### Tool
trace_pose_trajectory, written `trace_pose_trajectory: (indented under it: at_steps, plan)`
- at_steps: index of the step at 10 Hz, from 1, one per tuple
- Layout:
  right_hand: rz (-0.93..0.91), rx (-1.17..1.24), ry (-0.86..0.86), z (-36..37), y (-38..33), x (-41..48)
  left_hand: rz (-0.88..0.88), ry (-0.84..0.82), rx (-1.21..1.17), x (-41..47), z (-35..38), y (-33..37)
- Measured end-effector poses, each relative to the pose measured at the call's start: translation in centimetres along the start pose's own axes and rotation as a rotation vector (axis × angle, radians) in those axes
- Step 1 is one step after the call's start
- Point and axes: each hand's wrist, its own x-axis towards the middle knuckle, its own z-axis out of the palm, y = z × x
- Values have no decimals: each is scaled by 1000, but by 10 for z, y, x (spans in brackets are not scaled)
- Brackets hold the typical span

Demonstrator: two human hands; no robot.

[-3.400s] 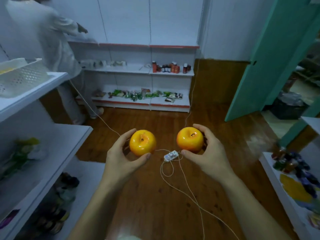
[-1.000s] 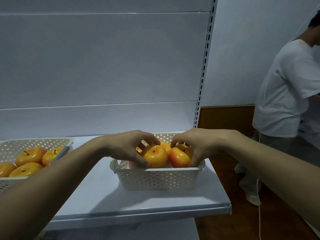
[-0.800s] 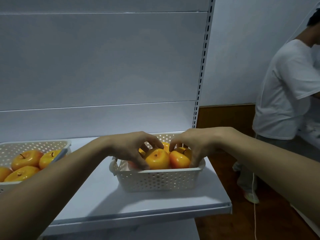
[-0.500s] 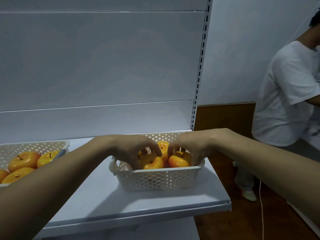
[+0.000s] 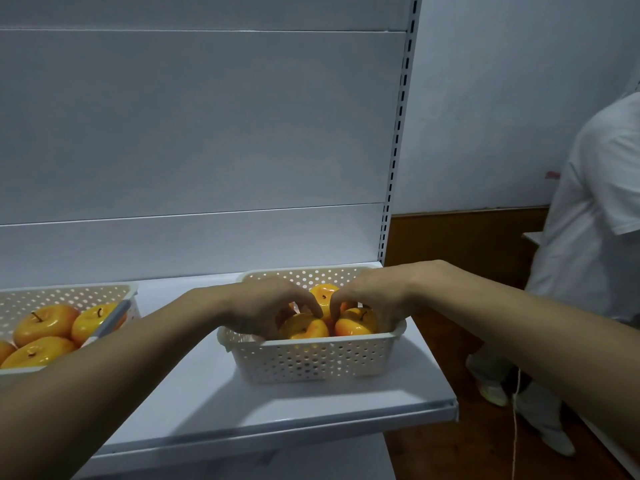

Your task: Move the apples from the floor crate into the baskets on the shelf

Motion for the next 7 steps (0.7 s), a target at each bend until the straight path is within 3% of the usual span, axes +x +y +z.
trace_pose_trajectory:
  at_steps: [3,5,7]
  plan:
    - [-7,-26,-20,-6,1,-1,38,43,140,-2,3,1]
    - [-3,1,9,-8,7,-4,-40,29,-18,-6,-5,0]
    - [-32,191,145,-18,12,-19,-76,110,-102,-12,-16,4]
